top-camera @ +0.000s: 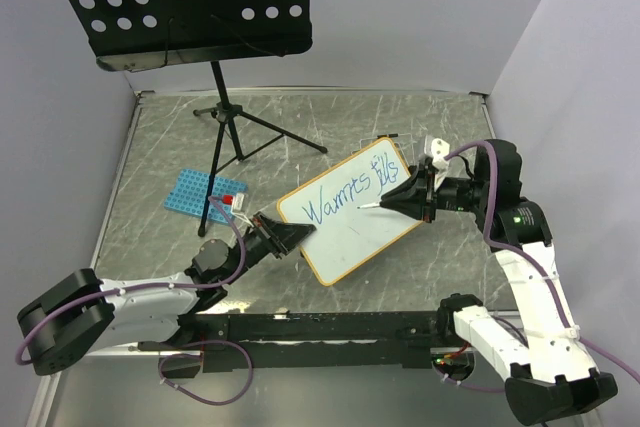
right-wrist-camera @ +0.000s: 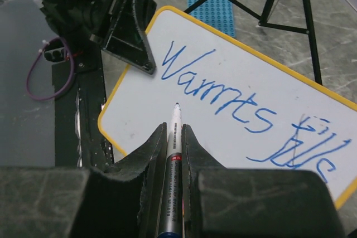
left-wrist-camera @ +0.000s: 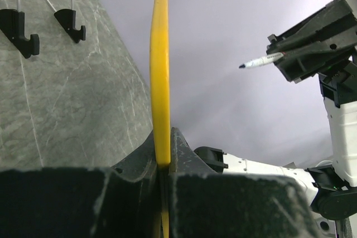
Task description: Write a sentence on the whiteboard
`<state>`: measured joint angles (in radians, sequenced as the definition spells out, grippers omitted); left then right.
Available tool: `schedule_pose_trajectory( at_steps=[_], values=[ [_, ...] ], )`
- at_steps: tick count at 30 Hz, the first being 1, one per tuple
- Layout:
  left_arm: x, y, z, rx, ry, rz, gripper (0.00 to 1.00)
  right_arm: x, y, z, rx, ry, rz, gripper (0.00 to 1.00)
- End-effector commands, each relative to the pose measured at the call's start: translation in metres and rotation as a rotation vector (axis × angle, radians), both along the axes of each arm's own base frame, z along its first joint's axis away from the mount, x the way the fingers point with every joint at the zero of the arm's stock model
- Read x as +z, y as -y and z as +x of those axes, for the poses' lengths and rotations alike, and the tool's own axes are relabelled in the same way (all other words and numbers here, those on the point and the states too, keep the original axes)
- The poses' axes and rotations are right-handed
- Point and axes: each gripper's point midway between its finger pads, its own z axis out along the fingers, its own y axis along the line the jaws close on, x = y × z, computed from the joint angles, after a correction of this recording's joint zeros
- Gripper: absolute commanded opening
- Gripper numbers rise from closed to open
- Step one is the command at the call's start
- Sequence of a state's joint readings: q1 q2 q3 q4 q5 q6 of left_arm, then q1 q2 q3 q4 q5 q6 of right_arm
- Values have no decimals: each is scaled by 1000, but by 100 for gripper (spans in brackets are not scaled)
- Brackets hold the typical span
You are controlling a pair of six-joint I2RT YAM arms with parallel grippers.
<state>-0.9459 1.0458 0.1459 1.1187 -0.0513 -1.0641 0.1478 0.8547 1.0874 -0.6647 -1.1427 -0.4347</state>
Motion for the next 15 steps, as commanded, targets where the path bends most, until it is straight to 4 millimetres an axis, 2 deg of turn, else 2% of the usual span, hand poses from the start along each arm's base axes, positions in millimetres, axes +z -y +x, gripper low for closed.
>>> schedule_pose_trajectory(
  at_steps=[1, 7, 15],
  values=[
    [74, -4, -1, 2, 121, -214, 1, -5, -6, -9, 69, 63, -28, 0],
    [76, 1, 4, 5, 113, -218, 1, -19, -10, -14, 101, 69, -51, 0],
    [78, 10, 7, -15, 108, -230, 1, -27, -14, -21, 145, 76, -57, 0]
  ],
)
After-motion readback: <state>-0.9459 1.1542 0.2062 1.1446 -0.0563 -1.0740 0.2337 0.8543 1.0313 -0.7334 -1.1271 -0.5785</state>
